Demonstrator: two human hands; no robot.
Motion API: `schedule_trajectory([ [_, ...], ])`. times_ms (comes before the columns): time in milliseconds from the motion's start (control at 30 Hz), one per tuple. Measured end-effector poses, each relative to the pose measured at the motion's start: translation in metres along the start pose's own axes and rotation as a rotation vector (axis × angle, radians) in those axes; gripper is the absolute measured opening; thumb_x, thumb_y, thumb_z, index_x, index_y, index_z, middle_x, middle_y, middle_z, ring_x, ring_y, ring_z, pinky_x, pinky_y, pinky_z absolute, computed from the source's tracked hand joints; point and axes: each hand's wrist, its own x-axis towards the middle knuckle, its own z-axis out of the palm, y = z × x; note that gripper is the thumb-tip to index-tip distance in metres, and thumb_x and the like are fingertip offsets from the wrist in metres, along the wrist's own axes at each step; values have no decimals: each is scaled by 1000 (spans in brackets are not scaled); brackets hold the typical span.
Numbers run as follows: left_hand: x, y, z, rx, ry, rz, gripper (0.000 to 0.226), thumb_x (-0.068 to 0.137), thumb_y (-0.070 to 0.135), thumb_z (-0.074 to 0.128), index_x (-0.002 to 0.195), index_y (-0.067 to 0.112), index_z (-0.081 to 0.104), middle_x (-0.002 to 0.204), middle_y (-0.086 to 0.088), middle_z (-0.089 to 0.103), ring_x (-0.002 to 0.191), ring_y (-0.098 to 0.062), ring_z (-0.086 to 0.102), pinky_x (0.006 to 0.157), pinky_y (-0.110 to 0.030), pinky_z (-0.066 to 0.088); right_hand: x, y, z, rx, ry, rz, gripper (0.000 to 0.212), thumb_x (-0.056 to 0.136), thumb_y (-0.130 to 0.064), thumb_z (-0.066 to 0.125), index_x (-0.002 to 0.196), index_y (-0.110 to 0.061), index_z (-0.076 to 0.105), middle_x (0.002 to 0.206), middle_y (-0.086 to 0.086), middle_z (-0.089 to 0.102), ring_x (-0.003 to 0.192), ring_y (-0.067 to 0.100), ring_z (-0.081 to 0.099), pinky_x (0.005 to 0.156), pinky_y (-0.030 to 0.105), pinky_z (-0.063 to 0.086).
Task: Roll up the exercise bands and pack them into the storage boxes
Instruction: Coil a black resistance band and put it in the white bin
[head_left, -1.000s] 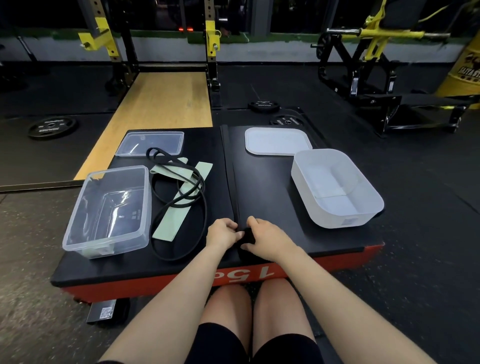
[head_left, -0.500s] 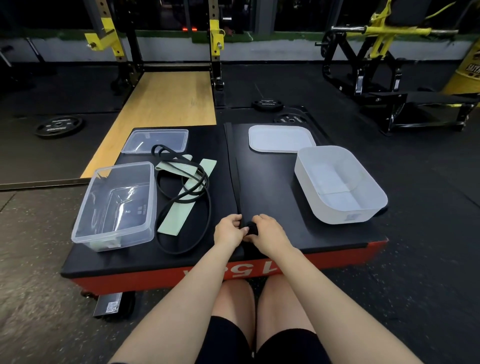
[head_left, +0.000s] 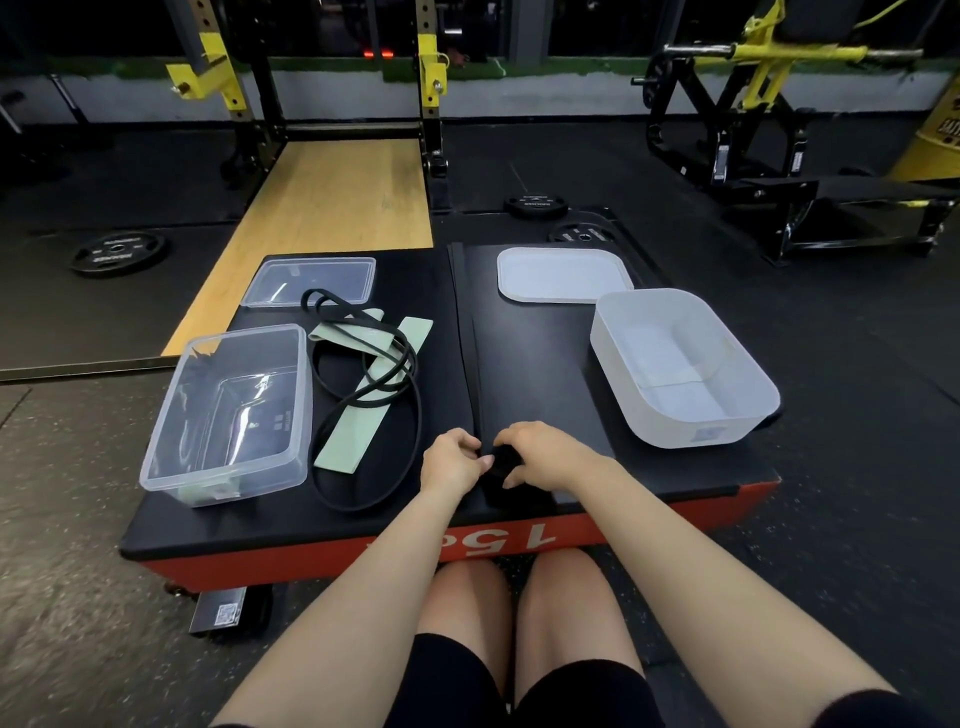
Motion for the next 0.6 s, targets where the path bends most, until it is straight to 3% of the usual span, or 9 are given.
schedule_trajectory([
  [233,-2,2,4,-3,43,8,25,84,15,68,107,10,61,106,-4,62,103,-20,59,78,-23,42,-12,-22,35,73,277,265,64,80,-51,65,123,-10,42,121,5,46,112,24,49,83,35,45],
  [367,-4,2,5,-73,42,4,29,83,9,67,111,7,58,102,-6,61,94,-16,57,80,-20,40,-11,-32,46,100,420,325,47,90,-42,57,119,-7,43,122,7,46,113,23,47,84,32,43],
  [500,-4,2,5,-191,-8,9,56,81,3,68,132,11,47,123,-8,59,106,-19,58,98,-29,45,-8,-26,46,151,415,275,42,91,-36,57,121,-8,48,121,6,47,115,23,46,87,32,42],
  [600,-3,3,4,-181,-46,-2,57,81,4,69,134,11,50,125,-10,59,113,-21,57,104,-33,43,-5,-17,37,134,349,217,44,89,-34,60,123,-8,50,119,6,49,115,24,46,89,34,41],
])
